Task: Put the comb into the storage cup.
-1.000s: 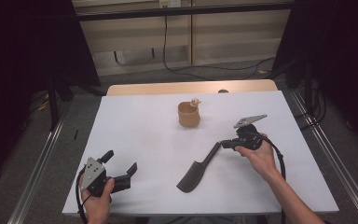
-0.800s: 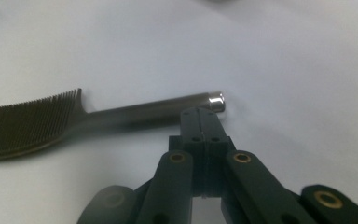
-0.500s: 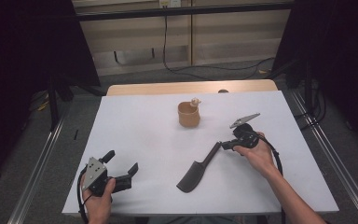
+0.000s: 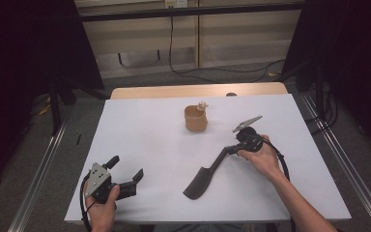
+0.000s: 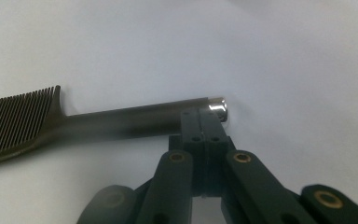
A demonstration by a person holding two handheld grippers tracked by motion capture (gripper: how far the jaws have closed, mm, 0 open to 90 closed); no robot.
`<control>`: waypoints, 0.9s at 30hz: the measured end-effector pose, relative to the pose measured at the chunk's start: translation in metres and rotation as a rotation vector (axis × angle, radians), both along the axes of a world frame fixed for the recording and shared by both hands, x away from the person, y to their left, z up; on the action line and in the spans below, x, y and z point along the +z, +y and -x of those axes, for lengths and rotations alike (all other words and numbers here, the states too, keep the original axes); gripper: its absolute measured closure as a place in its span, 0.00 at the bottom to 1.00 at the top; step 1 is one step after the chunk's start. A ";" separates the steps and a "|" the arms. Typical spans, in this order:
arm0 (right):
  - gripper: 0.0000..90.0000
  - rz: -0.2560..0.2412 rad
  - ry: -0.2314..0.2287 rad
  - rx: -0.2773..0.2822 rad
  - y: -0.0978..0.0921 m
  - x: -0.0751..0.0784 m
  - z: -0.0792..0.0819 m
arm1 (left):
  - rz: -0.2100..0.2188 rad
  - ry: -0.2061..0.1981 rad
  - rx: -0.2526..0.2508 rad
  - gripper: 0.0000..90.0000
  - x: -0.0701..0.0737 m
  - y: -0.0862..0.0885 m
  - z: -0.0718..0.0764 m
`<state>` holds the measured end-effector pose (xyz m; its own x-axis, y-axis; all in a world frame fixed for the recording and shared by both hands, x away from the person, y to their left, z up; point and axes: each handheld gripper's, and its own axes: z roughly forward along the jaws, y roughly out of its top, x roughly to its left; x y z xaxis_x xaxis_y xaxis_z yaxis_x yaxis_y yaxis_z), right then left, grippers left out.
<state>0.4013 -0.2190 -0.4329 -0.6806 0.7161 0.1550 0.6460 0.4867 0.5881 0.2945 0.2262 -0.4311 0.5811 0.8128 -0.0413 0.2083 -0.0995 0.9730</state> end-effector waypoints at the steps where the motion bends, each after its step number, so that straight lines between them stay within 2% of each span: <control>1: 1.00 0.004 -0.002 0.002 0.000 0.000 0.000 | 0.000 0.000 0.001 0.03 0.000 0.000 0.000; 27: 1.00 0.016 -0.001 -0.001 0.006 0.002 -0.009 | -0.002 0.000 -0.005 0.03 0.000 0.000 0.000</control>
